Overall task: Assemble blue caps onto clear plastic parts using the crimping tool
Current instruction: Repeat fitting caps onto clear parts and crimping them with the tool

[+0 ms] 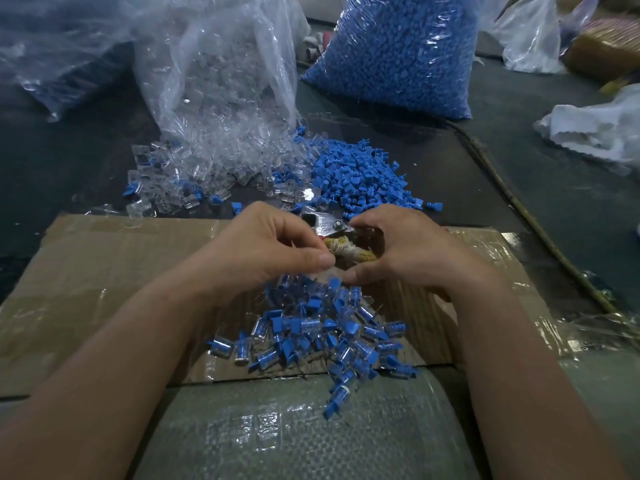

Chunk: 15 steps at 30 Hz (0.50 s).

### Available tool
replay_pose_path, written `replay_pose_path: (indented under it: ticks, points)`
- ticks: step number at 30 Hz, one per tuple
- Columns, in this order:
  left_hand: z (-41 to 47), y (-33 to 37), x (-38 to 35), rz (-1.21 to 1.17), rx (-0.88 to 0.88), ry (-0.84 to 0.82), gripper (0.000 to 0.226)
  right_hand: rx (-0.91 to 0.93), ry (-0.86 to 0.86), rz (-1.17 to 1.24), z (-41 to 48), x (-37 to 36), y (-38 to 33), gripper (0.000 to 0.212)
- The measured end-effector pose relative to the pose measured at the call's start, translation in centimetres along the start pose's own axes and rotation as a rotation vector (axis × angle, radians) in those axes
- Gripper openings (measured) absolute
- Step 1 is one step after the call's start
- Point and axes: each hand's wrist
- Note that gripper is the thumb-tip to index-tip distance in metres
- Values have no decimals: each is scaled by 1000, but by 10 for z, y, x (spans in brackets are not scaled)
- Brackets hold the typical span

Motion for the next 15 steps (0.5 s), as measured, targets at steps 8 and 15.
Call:
replay_pose_path:
  ticks: [8, 15]
  points:
    - [11, -13, 10, 174, -2, 686, 11, 23, -10, -42, 0, 3, 5, 69]
    - [21, -35, 26, 711, 136, 668, 28, 20, -10, 20, 1, 3, 7, 59]
Point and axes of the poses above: each hand's wrist, its own z-axis towards the middle knuckle, its own x-axis out of the back of the hand, y = z × x, and after that the axes turned 7 degrees about -y, right-handed
